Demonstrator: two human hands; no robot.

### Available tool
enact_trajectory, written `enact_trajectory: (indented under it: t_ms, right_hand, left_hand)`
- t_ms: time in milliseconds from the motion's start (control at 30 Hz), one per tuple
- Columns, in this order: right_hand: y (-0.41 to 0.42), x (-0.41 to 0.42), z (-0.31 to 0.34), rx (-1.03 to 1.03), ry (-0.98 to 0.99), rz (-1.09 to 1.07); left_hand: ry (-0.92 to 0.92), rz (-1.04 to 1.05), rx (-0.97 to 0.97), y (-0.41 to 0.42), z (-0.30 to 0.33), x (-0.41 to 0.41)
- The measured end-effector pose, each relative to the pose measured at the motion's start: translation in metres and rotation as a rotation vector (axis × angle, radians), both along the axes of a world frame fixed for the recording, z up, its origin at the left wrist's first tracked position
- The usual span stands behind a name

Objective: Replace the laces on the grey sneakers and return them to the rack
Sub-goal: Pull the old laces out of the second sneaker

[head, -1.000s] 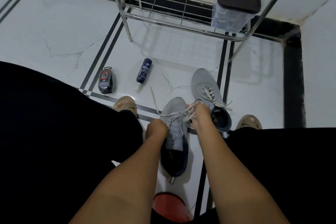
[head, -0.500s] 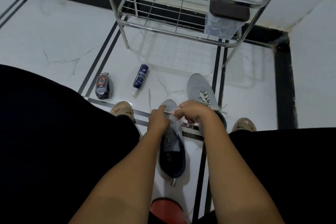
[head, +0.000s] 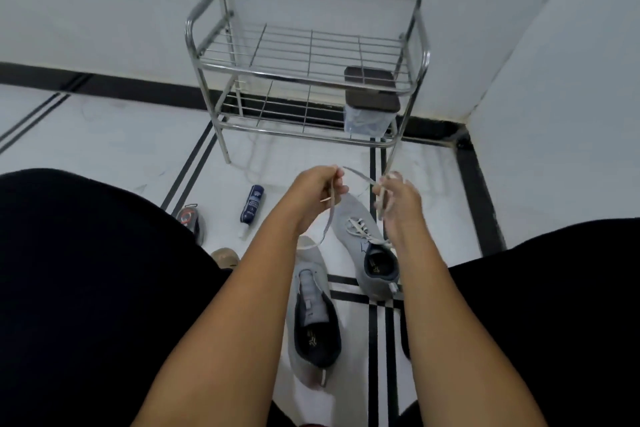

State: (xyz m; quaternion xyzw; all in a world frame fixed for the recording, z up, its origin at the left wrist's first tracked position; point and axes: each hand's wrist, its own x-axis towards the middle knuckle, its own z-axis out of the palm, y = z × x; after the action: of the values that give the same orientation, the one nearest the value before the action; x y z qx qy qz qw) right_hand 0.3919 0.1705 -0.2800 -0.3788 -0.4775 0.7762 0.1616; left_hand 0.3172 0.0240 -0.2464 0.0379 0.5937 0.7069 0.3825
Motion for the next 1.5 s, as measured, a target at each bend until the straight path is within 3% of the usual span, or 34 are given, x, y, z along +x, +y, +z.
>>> enact_trajectory:
  t_ms: [100, 200, 333, 467, 633, 767, 900, 967, 1067, 1267, 1400, 1500]
  right_hand:
    - [-0.032, 0.014, 0.002, -0.074, 0.045, 0.376]
    - [-0.056, 0.018, 0.008, 0.104, 0.019, 0.566]
    - [-0.059, 0.021, 0.027, 0.323, -0.064, 0.473]
    - [-0.032, 0.023, 0.058, 0.208, 0.005, 0.226]
    - [0.012, 0.003, 0.133, 0.055, 0.150, 0.026]
    - [0.026, -0.022, 0.178, 0.250, -0.026, 0.072]
    - [0.049, -0.037, 0.186, 0.356, -0.185, 0.221]
    - [0.071, -0.036, 0.180, 0.526, -0.382, 0.413]
    - [0.109, -0.030, 0.154, 0.709, -0.636, 0.627]
    - [0.158, -0.013, 0.025, 0.792, -0.914, 0.621]
    - [0.166, 0.001, -0.075, 0.721, -1.039, 0.648]
    - [0.165, 0.011, -0.101, 0.686, -1.101, 0.820]
  left_hand:
    - [0.001, 0.027, 0.070, 0.007, 0.037, -0.003]
    - [0.027, 0.029, 0.067, 0.009, 0.061, -0.010]
    - [-0.057, 0.148, 0.158, 0.000, 0.076, -0.021]
    - [-0.349, 0.322, 0.258, -0.004, 0.070, -0.026]
    - [-0.531, 0.086, 0.131, 0.019, 0.058, 0.005]
    - [-0.472, -0.124, 0.135, 0.041, 0.061, 0.025]
    - [-0.268, -0.212, 0.132, 0.062, 0.049, 0.026]
    - [-0.148, -0.189, 0.030, 0.070, 0.035, 0.026]
    - [-0.026, -0.176, -0.288, 0.077, -0.009, 0.023]
    - [0.166, -0.336, -0.762, 0.060, -0.105, 0.035]
    - [0.180, -0.346, -0.837, 0.068, -0.146, 0.046]
    - [0.264, -0.335, -0.846, 0.080, -0.168, 0.051]
